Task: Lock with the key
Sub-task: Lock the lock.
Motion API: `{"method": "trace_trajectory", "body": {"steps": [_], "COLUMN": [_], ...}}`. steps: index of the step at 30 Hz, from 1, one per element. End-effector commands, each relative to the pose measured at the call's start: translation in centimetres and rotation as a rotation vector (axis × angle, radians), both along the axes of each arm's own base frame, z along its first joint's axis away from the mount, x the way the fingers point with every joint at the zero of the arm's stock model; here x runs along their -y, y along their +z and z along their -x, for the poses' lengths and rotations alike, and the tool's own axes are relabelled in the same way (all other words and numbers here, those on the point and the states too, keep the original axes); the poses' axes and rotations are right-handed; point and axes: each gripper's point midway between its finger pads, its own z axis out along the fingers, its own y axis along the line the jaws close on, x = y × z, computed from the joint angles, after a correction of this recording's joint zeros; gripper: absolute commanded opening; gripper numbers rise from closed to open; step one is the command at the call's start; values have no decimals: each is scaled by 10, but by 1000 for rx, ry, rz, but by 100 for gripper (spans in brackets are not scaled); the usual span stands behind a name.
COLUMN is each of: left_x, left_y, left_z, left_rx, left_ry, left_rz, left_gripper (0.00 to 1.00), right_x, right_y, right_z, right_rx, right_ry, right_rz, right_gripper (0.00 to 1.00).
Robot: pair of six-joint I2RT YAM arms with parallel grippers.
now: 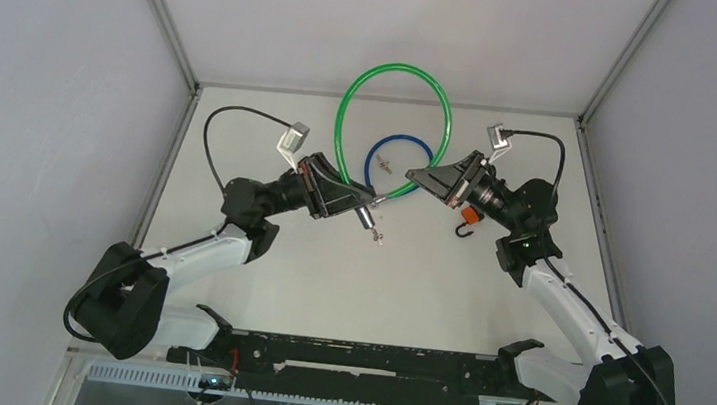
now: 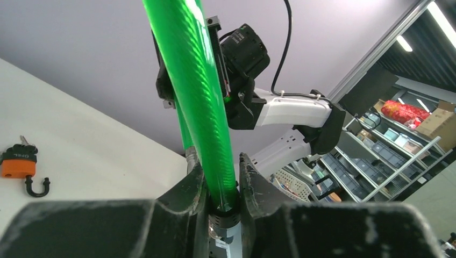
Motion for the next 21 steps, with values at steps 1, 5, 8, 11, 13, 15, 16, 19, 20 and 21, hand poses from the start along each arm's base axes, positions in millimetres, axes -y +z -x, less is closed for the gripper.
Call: {"method": "trace_trajectory", "body": {"steps": [1,5,8,11,13,15,16,19,20,21], "left_x": [-1,0,0,-1,-1,-1,-2,-4,-5,-6], "left_y": [15,15,16,18,18,18,18,20,21,22], "left_z": [6,3,2,2,2,1,0,-2,-2,-2], "left_rx": [77,69,69,72,70,68,67,63,64,66], "left_ry": [-15,-5,-2,1,4,8,12,22,23,25], "left_rz": [-9,-8,-4,-2,-1,1,3,12,17,19], "left_gripper": [0,0,0,0,0,0,0,0,0,0], "right_x": [7,0,-3,-5,-7,-9,-11,-15,-16,-17], "right_y": [18,18,16,12,11,9,7,0,-3,-5], "right_z": [9,18,21,20,21,22,23,23,23,23], "right_rx": [89,97,99,92,90,86,83,73,67,66], "right_ry": [-4,34,45,49,59,66,70,81,82,84], "right_rz": [-16,-14,-5,6,8,12,16,35,41,43], "right_gripper": [0,0,0,0,0,0,0,0,0,0]}}
